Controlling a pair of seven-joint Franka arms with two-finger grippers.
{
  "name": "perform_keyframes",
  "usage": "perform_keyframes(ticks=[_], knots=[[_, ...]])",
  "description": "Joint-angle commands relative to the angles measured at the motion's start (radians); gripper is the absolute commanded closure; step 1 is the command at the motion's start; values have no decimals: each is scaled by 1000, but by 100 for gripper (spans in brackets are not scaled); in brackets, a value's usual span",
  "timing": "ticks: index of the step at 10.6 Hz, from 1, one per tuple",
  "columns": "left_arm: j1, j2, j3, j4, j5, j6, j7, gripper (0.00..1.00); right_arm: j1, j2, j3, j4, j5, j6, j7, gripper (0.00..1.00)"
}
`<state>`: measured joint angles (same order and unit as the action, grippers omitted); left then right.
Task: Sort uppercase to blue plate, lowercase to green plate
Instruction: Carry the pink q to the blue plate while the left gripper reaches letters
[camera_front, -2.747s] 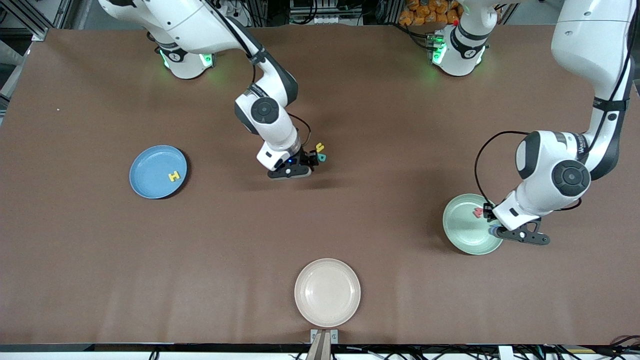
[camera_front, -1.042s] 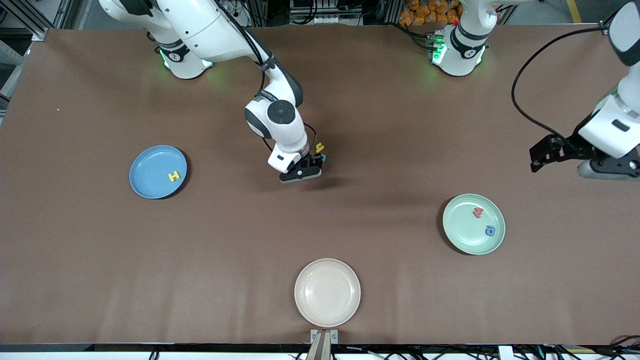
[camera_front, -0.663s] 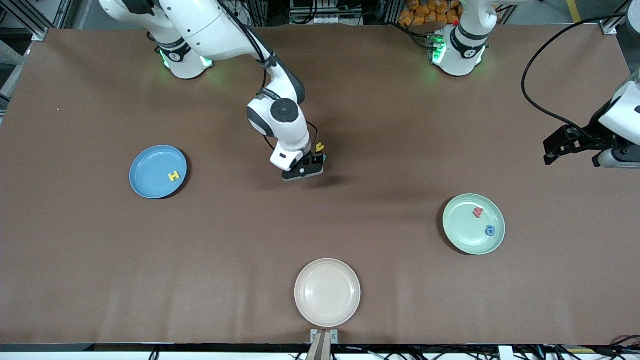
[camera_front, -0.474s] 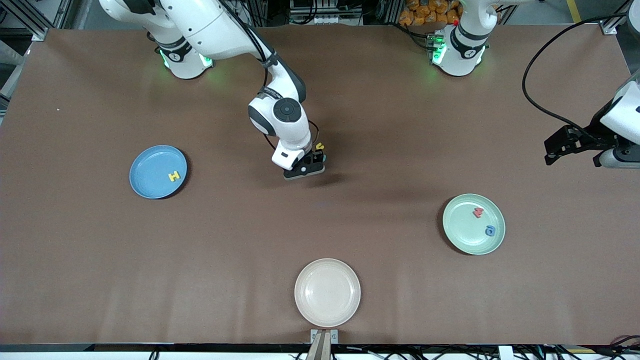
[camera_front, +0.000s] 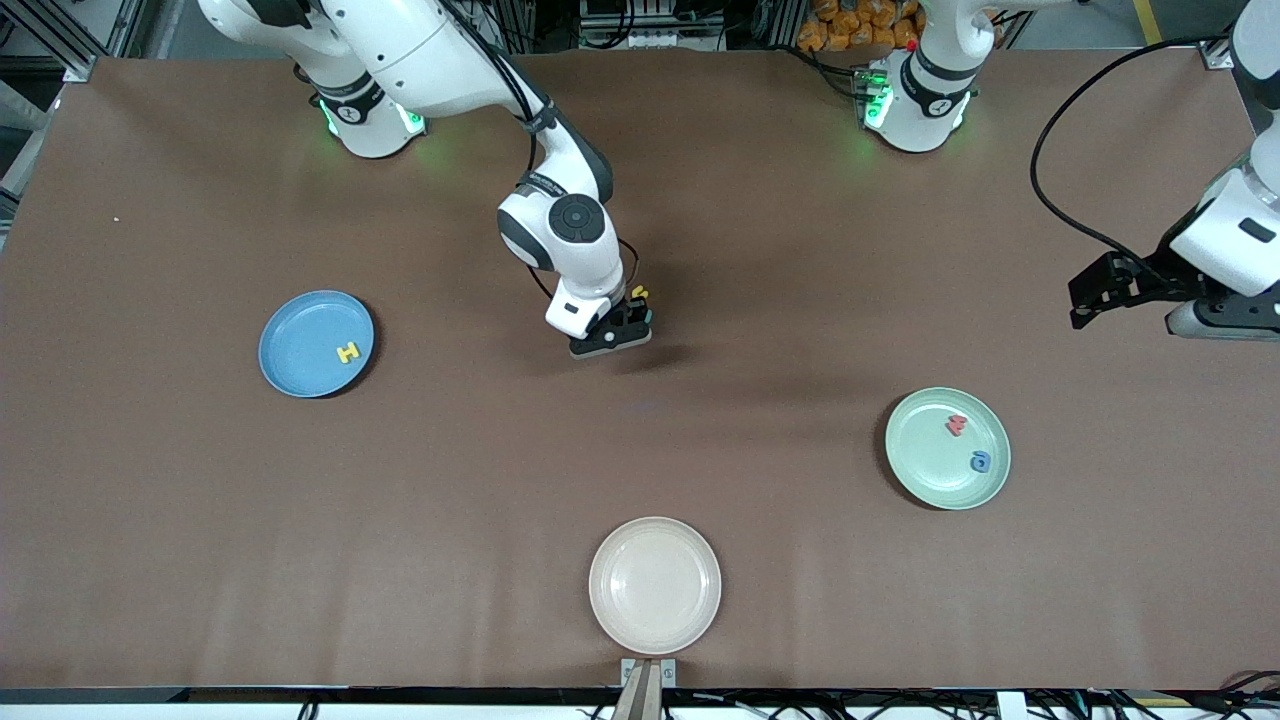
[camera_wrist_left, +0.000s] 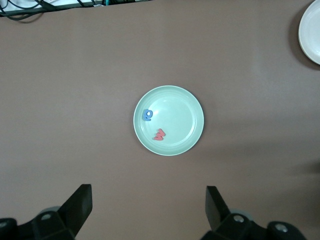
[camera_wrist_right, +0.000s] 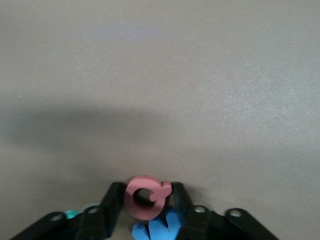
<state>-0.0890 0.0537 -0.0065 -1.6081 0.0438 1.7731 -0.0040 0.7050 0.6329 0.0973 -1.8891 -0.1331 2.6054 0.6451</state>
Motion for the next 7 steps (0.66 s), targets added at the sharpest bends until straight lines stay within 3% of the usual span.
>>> perform_keyframes(ticks=[1,4,7], knots=[[-11,-5,3,-10,-24,-7,-17,0,8,13,-1,-10,-8,-11,2,58],[-20,0,2,-9,-28,-4,-17,0,8,13,-1,-8,-10,-11,1,67],[-54,21,-9,-9,-30,-4,-17,0,-1,13,-2,13,-8,-11,-1,67]])
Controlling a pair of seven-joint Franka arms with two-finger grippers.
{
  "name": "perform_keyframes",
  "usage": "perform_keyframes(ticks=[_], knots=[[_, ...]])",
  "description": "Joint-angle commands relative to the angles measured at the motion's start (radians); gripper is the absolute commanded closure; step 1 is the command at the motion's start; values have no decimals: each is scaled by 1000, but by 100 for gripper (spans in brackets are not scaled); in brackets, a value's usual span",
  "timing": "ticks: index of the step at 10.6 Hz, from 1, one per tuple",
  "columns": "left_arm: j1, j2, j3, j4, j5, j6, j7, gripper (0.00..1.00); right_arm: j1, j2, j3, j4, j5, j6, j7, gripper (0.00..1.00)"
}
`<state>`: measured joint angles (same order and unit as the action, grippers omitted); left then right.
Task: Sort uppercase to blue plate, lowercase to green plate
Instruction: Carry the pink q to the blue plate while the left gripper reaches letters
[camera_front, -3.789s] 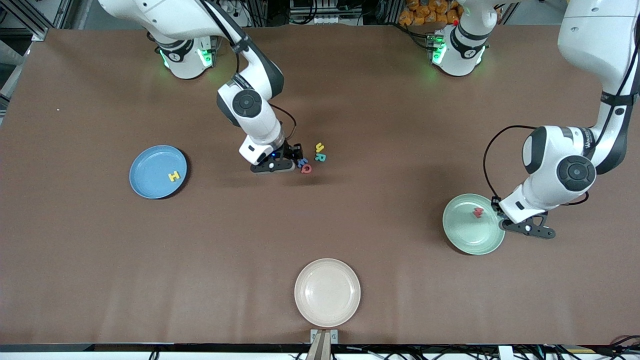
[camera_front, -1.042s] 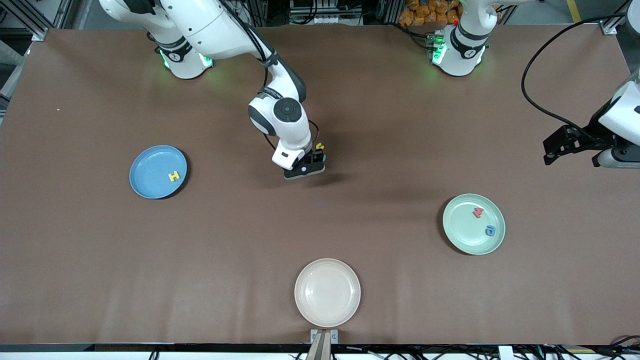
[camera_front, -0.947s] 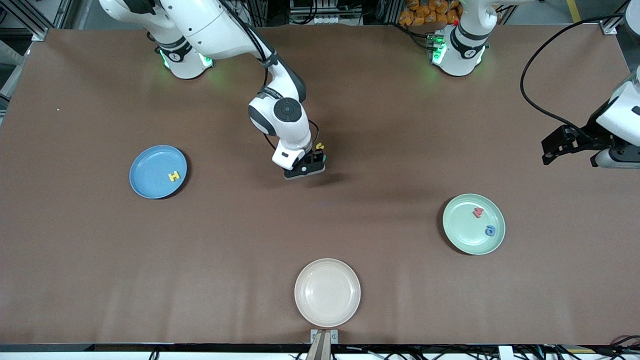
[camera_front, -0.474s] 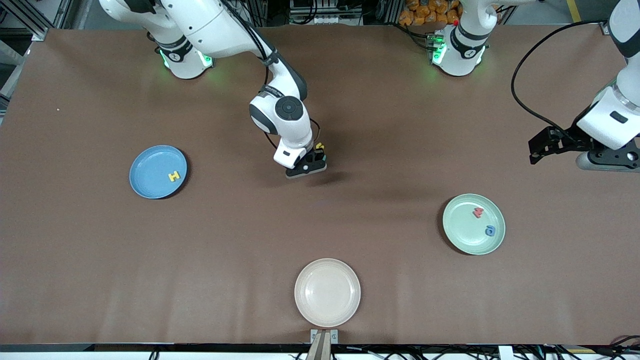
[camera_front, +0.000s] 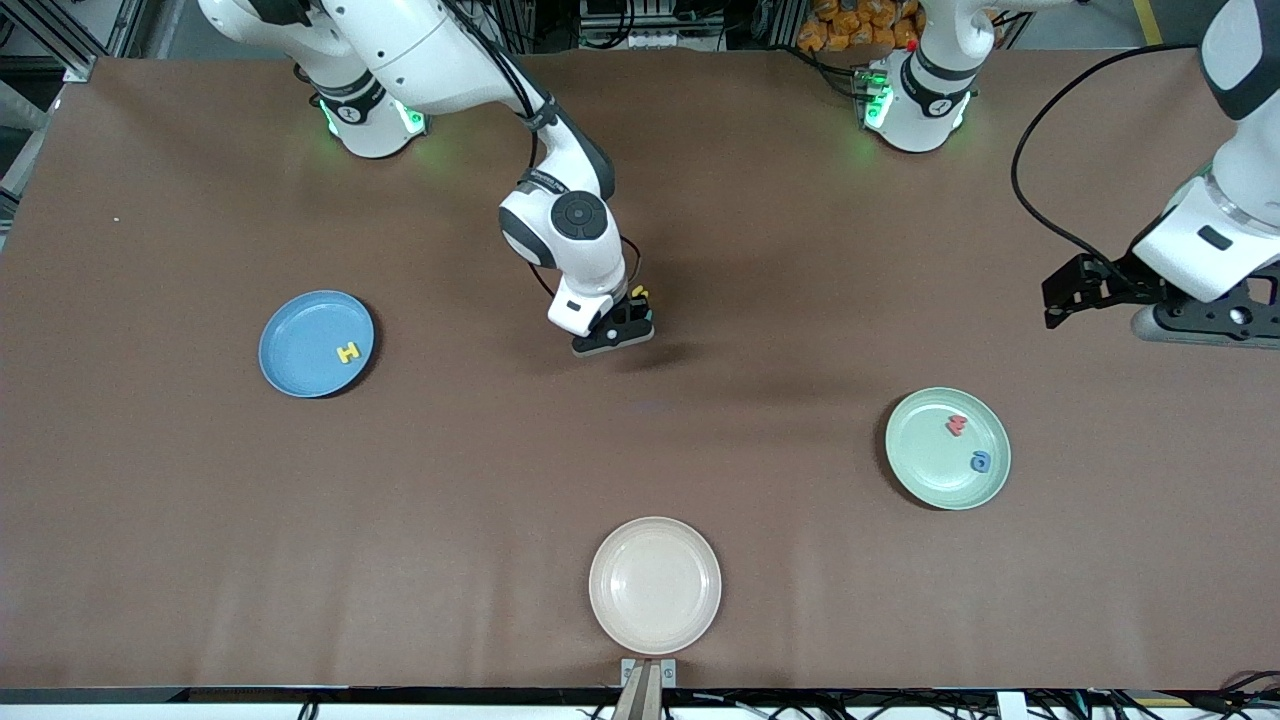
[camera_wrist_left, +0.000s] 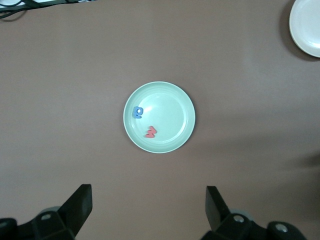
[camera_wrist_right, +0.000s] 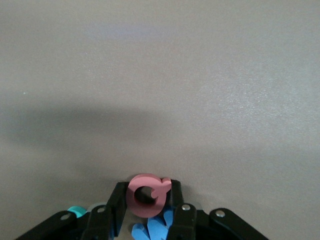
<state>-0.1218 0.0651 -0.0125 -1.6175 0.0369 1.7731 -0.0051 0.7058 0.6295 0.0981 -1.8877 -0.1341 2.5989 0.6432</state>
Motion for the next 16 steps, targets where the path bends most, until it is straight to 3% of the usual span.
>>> perform_keyframes(ticks=[1,8,11,13,16], knots=[[-41,24,-6,-2,-23,-4,-18,0,-8,19,-2,27,-6,-5,-2,67],[-148,133,-30,1,-15,-1,-33,0,-161,9,0,41,2,-6,-239,68],[-217,192,-32,-1,-15,0,-42,0,-265,-52,0,36,2,-127,-442,68],[-237,222,-81,-1,-12,17,-46,0,-339,-97,0,27,4,-210,-569,68],[-251,281,-174,-2,-6,72,-121,0,-486,-221,-6,-97,13,-279,-726,68]])
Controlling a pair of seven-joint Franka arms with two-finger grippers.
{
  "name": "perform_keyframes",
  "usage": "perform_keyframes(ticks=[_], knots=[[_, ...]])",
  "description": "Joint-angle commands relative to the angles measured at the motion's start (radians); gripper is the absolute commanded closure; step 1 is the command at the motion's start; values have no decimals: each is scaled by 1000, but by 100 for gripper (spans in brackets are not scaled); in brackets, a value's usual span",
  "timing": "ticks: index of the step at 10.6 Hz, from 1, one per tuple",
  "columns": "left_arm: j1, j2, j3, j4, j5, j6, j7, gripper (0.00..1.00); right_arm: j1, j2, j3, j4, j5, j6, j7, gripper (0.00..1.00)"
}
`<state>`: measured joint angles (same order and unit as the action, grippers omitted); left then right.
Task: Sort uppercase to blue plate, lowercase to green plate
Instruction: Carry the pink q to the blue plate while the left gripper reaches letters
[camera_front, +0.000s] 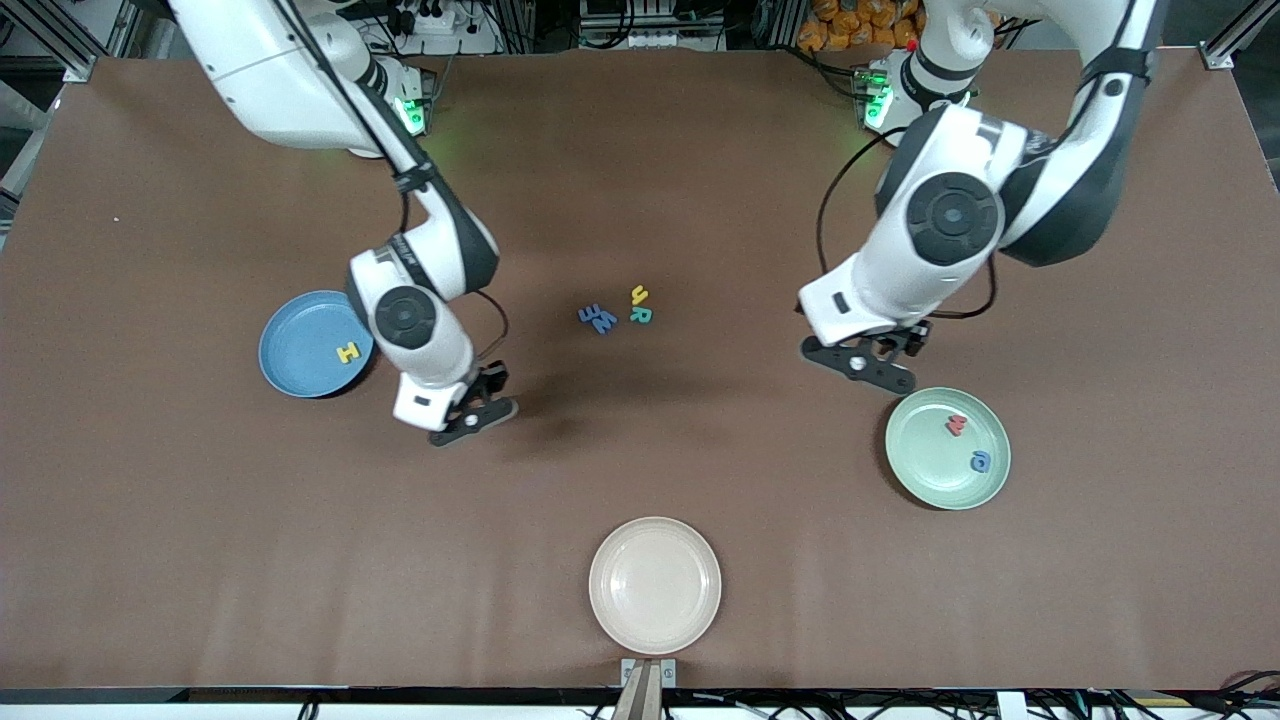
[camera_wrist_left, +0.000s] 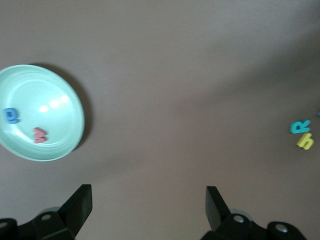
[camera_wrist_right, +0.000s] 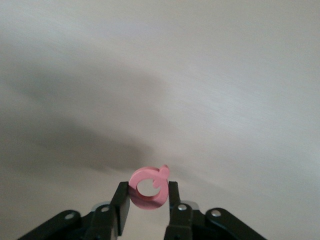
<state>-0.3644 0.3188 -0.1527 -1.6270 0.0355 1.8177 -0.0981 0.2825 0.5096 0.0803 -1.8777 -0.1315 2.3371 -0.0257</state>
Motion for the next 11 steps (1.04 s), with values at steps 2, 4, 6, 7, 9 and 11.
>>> perform_keyframes(ticks=[2,4,6,7,9,11], knots=[[-40,75,-76,7,-3,102,-31,0,-103,-189,-48,-200,9,-27,-164,67],[-109,123,-94,9,48,234,-32,0,-152,-249,-118,-308,12,-28,-302,67],[-192,172,-93,18,79,325,-31,0,-157,-270,-198,-385,13,-19,-397,64],[-229,202,-94,32,110,360,-28,0,-161,-273,-229,-405,15,-16,-440,64],[-299,259,-93,62,139,435,-12,0,-195,-269,-264,-469,38,43,-528,63],[-347,314,-94,64,255,543,-12,0,-203,-261,-266,-514,58,122,-536,50]])
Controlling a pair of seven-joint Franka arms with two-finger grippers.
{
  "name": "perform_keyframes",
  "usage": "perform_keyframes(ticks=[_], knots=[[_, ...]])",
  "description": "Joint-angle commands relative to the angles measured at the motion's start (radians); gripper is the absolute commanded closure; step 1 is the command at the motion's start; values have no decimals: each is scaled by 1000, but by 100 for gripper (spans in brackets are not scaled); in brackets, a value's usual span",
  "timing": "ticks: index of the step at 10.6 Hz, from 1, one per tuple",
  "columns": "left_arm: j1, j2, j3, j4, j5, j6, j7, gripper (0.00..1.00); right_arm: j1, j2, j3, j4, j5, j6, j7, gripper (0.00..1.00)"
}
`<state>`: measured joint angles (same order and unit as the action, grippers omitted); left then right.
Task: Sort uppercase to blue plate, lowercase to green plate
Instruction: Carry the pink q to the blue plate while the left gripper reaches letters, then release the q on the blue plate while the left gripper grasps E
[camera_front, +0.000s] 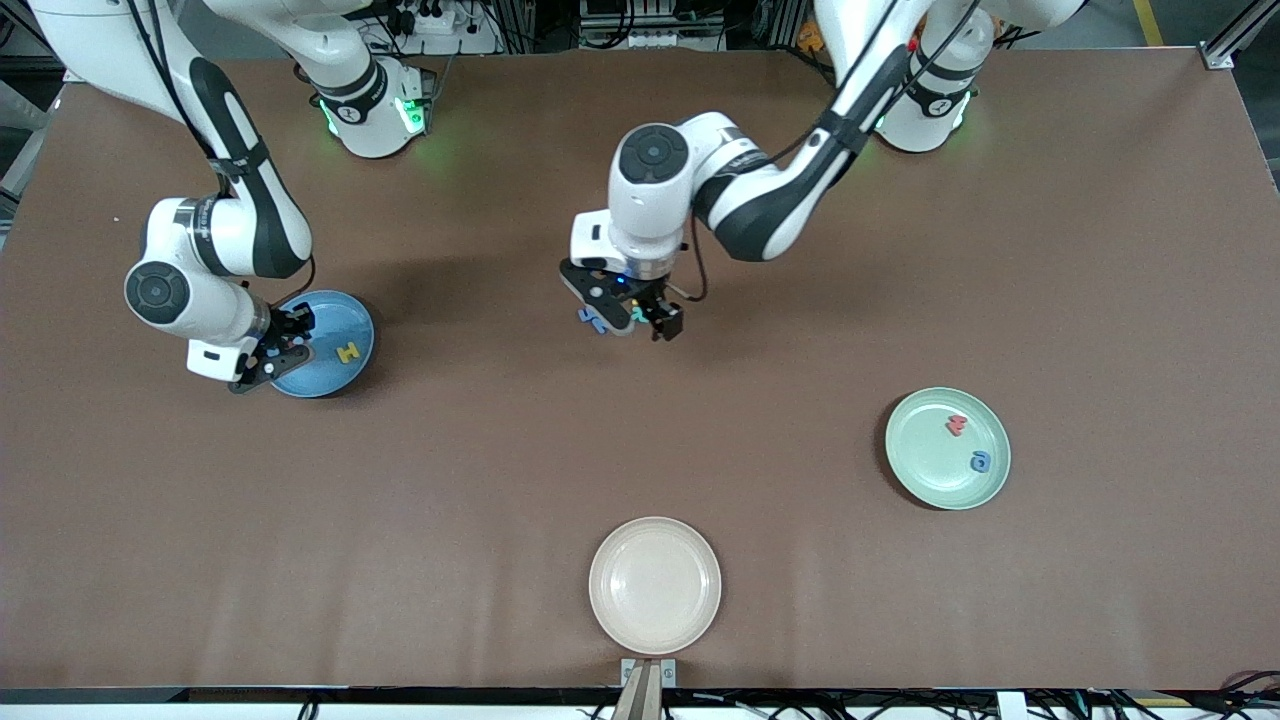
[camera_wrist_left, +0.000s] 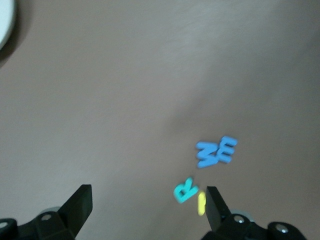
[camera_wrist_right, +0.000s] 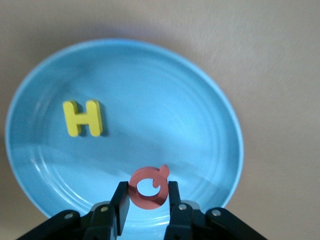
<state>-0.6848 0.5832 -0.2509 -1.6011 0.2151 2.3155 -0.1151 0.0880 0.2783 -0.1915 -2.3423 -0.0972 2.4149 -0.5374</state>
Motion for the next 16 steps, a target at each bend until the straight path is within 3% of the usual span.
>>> perform_keyframes(ticks=[1,2,5,6,7,11,16], knots=[[-30,70,-1,38,110,65,9,0,-7,-28,6,-48,25,38,-22,20],[-39,89,-19,38,131,94,14,0,-7,-28,7,-46,27,33,-15,9],[-45,116,-53,42,159,133,12,3,-1,-30,14,-13,36,10,13,11],[-70,132,-53,53,159,136,11,3,10,-36,26,-2,84,9,28,11],[-71,151,-53,61,155,136,-6,3,21,-41,50,10,138,9,60,11],[-76,208,-54,67,153,191,-5,11,19,-48,156,76,149,16,317,11],[-75,265,-50,72,141,289,-5,18,16,-83,159,81,149,20,332,12]])
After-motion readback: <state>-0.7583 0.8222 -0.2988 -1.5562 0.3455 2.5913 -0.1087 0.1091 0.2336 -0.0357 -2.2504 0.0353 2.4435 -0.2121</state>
